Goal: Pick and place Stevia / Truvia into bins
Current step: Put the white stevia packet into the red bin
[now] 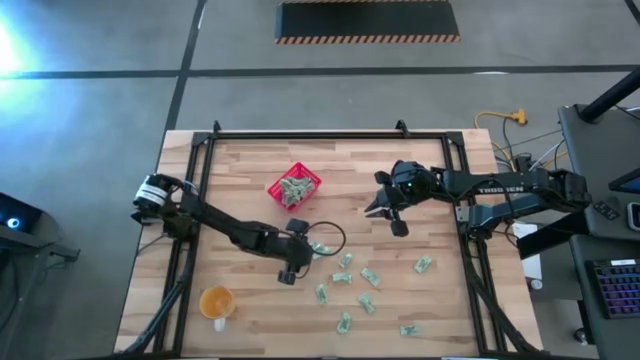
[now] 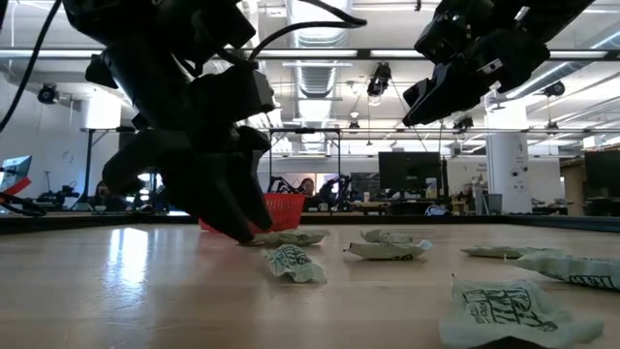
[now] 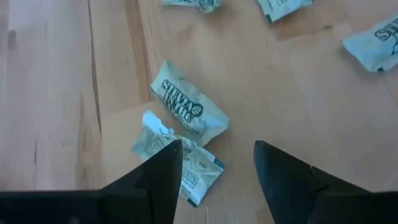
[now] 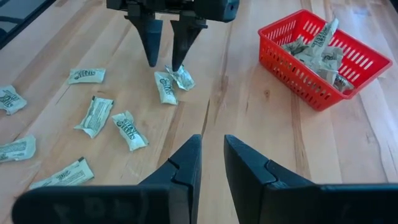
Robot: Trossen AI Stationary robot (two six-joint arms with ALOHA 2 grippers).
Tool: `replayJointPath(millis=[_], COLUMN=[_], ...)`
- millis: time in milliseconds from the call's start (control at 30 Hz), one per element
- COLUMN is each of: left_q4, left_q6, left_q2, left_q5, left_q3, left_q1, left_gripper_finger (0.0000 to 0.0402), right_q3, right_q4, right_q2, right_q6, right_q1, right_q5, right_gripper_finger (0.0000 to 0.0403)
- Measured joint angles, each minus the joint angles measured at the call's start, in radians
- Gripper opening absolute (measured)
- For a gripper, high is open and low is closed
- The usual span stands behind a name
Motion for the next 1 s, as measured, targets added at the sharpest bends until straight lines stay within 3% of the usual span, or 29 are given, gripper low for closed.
replayJointPath(millis=[300, 700, 1000], left_q4=[-0.036, -0.044, -0.051], left_q6=[-0.059, -0.064, -0.040], left_q2=[0.003, 0.003, -0.007], left_q5=[0.007, -0.003, -0.005], left_q3=[-0.003, -0.004, -0.005], left_q1=[0.022, 0.033, 0.033], left_gripper_finger=[0.0146, 0.0011, 0.0008], right_q3=[0.000, 0.000, 0.000], right_q4=[0.000, 0.000, 0.000], right_q2=[0.000, 0.000, 0.000], right_q6=[0.000, 0.000, -0.016], right_q1=[0.000, 0.000, 0.000], right_q5=[0.000, 0.000, 0.000], right_gripper_finger=[0.0059, 0.0059, 0.0059])
